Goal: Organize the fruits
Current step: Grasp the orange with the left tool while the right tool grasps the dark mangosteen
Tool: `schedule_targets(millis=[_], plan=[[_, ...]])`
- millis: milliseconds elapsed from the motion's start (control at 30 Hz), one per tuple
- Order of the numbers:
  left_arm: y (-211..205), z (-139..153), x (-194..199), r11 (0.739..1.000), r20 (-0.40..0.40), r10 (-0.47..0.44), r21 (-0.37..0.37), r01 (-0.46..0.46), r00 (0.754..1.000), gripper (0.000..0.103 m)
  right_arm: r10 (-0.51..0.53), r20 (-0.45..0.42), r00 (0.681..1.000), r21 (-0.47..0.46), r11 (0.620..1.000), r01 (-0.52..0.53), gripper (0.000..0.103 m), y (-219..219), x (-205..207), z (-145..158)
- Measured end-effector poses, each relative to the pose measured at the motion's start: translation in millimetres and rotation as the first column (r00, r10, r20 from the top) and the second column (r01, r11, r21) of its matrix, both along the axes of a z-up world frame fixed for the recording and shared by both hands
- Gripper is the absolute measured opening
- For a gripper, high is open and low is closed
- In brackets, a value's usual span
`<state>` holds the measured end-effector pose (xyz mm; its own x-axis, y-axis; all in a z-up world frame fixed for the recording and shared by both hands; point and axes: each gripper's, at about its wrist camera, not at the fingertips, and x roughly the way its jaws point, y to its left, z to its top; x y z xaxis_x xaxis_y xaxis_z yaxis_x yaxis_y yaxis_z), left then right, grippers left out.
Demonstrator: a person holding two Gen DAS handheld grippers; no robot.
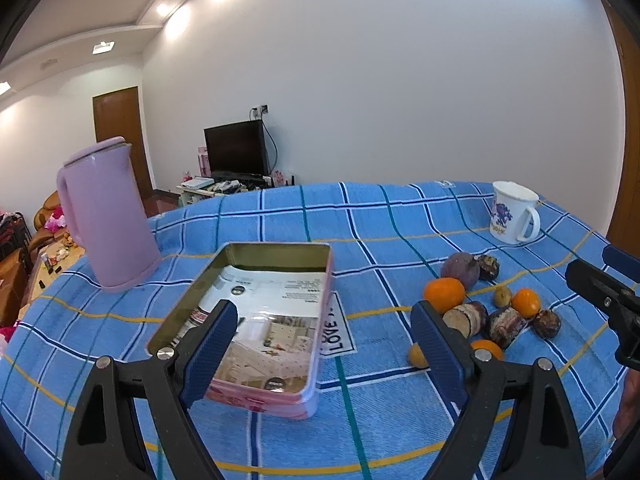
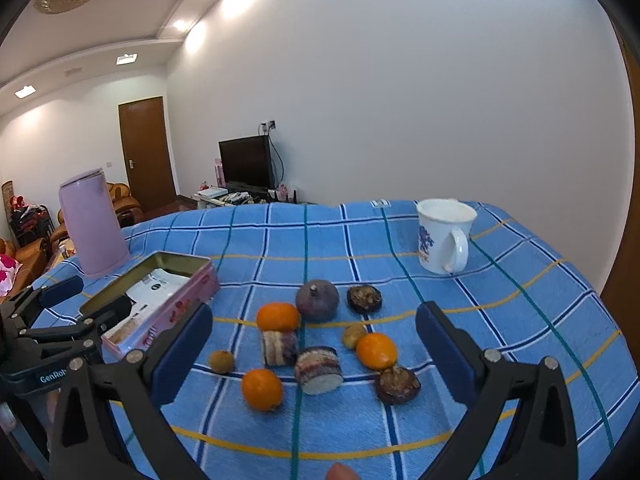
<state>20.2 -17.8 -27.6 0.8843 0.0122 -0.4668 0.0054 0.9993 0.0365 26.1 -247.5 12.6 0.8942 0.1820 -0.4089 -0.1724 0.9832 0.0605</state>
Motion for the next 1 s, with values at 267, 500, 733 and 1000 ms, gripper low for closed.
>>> schedule_targets(millis=[267,500,733,1000], plan=[[-41.2,-23.5,10.2,0.994,-0.084,-0.107,0.011,0.108,0.991,0.089,-0.078,-0.055,0.995,-0.018,0.997,0.077,0.102,-40.3,4.1,-26.5],[-89.7,-41.0,23.1,0.973,-0.16,-0.229,-0.012,0.23,0.96,0.087,-0.139,-0.129,0.982,-0.001,0.99,0.14,0.08,-80.8,13.1,-49.2],[-102.1,-55.3,41.0,0.956,-0.258,-0.293,-0.101,0.276,0.921,0.054,-0.144,-0.175,0.974,-0.025,0.99,0.142,0.068,-95.2,19.8,-59.4],[-105.3,-57.1,40.0,0.942,-0.267,-0.334,-0.115,0.314,0.904,0.046,-0.14,-0.228,0.964,-0.038,0.99,0.135,0.056,-97.8,31.7,-64.3]])
